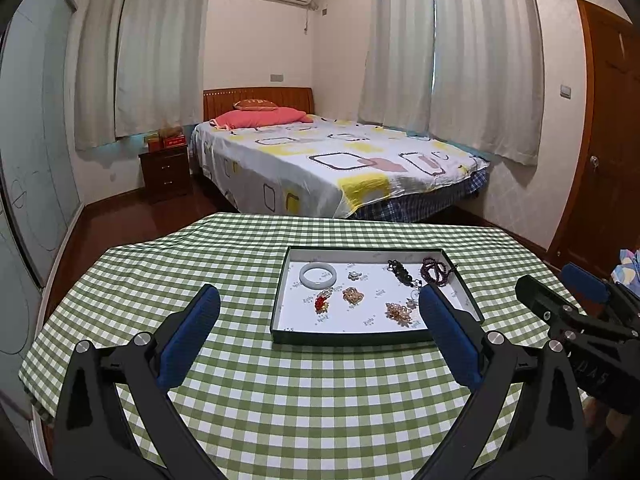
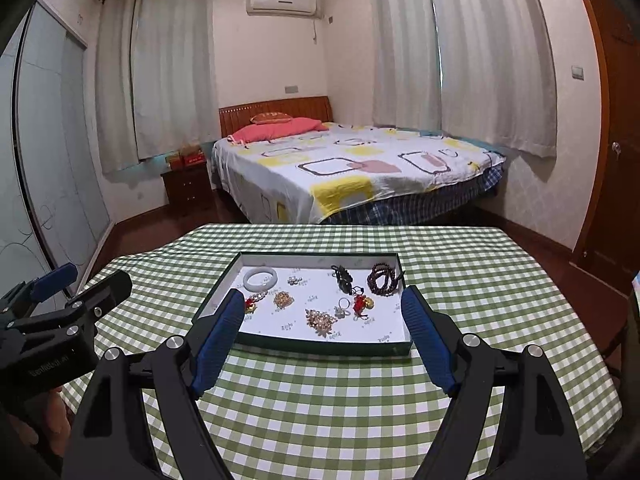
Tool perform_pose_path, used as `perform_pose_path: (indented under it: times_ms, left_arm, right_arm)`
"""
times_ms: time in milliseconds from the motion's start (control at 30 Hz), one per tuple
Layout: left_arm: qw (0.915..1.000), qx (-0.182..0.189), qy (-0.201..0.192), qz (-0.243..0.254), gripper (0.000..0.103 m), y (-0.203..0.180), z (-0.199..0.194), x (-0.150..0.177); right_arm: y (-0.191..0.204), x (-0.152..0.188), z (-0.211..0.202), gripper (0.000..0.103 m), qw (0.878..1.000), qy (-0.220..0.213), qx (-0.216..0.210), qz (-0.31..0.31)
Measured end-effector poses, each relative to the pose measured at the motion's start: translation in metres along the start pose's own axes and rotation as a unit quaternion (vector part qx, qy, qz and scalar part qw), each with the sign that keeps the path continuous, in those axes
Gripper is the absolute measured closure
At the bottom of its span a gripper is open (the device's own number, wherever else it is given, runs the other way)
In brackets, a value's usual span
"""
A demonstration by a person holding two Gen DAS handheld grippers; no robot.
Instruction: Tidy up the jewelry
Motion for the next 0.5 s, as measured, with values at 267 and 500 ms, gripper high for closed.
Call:
perform_pose_path:
  times_ms: [267, 500]
  left_arm:
    - [1.0, 0.001, -0.003, -0.005, 0.006, 0.0027, -0.0066, 0.0009]
    - [0.9999, 0.002, -0.007, -0.009, 0.006, 0.0054, -0.0096, 0.0017]
  right_arm:
    - [0.0035, 0.0005, -0.0087, 0.025, 1.0, -0.006, 0.0, -0.005]
    - [0.005, -0.0006, -0.0116, 0.025, 1.0, -0.009, 0.0, -0.008]
Point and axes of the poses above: each gripper's, at about its wrist camera, not at the fingertips, and z roughly the way its jaws point, y to its left, x to its underside, the point moved 4 cm from there along z, roughly the way its jaws point, and after that the axes turned 7 degrees about z, right-handed, at the moved point
